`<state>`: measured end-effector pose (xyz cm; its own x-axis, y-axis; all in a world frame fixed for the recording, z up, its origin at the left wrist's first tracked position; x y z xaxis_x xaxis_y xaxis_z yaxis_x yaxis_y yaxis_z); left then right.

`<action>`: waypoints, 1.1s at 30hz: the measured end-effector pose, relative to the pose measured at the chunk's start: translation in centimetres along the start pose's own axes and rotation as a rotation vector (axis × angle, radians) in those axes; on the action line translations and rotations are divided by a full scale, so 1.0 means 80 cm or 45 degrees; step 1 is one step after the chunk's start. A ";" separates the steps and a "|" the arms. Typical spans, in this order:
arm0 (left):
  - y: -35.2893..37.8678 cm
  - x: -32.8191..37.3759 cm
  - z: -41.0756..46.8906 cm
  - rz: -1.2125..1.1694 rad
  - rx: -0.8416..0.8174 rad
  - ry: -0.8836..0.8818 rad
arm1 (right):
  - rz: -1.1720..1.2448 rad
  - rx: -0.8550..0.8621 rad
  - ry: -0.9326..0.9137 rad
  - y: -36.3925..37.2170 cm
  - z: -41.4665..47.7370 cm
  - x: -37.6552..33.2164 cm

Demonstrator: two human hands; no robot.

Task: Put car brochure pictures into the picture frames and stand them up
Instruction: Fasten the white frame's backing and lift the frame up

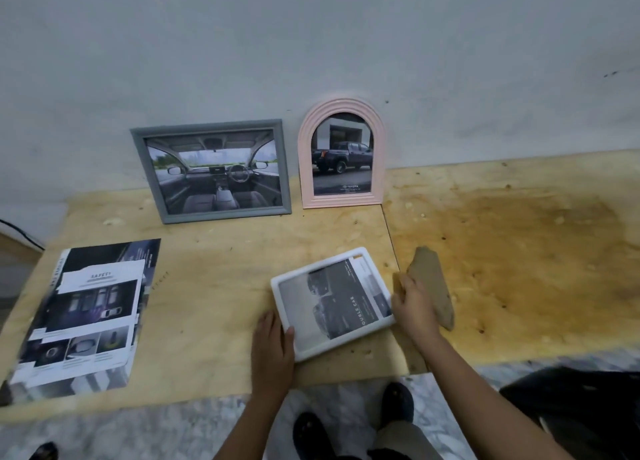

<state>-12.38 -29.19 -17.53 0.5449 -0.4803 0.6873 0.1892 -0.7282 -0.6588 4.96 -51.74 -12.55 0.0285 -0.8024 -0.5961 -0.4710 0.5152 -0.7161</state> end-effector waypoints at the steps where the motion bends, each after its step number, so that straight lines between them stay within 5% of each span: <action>1: 0.001 0.002 -0.003 -0.044 -0.006 -0.012 | 0.031 -0.031 -0.002 0.007 -0.001 -0.006; 7: -0.001 0.014 -0.005 -0.548 -0.106 -0.056 | 0.075 -0.062 0.138 0.027 0.003 0.005; 11: -0.034 0.039 0.008 -0.969 -0.143 -0.073 | 0.668 -0.334 0.382 0.028 -0.010 0.018; 16: -0.076 0.084 0.029 -1.236 -0.264 0.011 | 1.641 -0.526 0.268 0.002 -0.015 -0.025; 25: -0.134 0.183 0.067 -0.705 -0.388 0.440 | 1.159 0.002 -0.107 -0.121 -0.016 -0.079; 33: -0.162 0.213 0.051 -0.305 0.068 0.838 | 0.814 0.127 -0.215 -0.137 -0.036 -0.050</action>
<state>-2.24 -25.96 1.48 -0.1212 -0.5181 0.8467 0.2912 -0.8340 -0.4686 7.50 -55.06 -1.30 -0.0874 -0.2757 -0.9573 -0.3576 0.9056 -0.2282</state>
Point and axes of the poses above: each hand's wrist, its own z-axis towards the middle knuckle, its own y-axis out of the palm, x = y × z, the point moved 7 cm from there along z, towards the middle knuckle, and after that the axes turned 10 degrees about -x, right-handed, at the moved point
